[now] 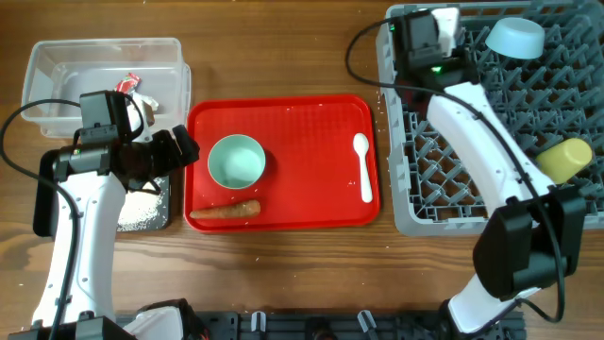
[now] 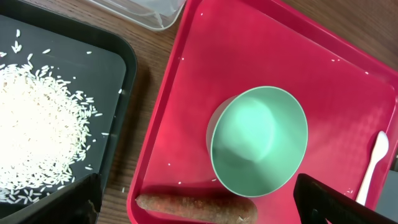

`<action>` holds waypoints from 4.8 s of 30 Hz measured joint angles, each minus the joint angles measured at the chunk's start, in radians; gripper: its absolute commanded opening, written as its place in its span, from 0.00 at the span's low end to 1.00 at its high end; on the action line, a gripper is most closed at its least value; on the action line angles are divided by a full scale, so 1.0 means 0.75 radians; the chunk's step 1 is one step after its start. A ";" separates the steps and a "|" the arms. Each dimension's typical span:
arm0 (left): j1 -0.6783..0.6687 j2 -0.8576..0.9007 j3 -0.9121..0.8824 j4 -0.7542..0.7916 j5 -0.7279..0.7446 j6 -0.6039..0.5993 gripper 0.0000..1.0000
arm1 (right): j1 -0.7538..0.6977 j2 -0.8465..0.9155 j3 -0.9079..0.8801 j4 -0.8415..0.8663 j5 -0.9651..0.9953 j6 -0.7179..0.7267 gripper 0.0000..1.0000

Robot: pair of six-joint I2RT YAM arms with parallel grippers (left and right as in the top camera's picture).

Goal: Sort waste into correct bins and load items into the dishwasher rack
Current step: 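Move the right gripper to the green bowl and grasp its rim, then carry the green bowl to the dish rack and release it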

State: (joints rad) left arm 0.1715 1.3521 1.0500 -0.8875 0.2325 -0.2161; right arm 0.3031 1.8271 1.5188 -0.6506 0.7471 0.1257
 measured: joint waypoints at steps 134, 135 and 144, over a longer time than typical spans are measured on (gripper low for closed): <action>0.000 0.000 0.000 0.001 0.000 0.000 0.98 | -0.820 -0.040 -0.019 -0.010 -0.902 0.251 0.75; 0.000 0.000 0.000 0.001 0.000 0.000 0.99 | -0.831 -0.040 -0.019 -0.010 -0.905 0.257 0.75; 0.000 0.000 0.000 0.000 0.000 0.000 0.99 | -0.865 0.066 -0.019 -0.030 -0.927 0.314 0.14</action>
State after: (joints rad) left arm 0.1715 1.3521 1.0500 -0.8875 0.2325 -0.2161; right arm -0.3454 1.8763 1.5043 -0.6727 0.0521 0.3611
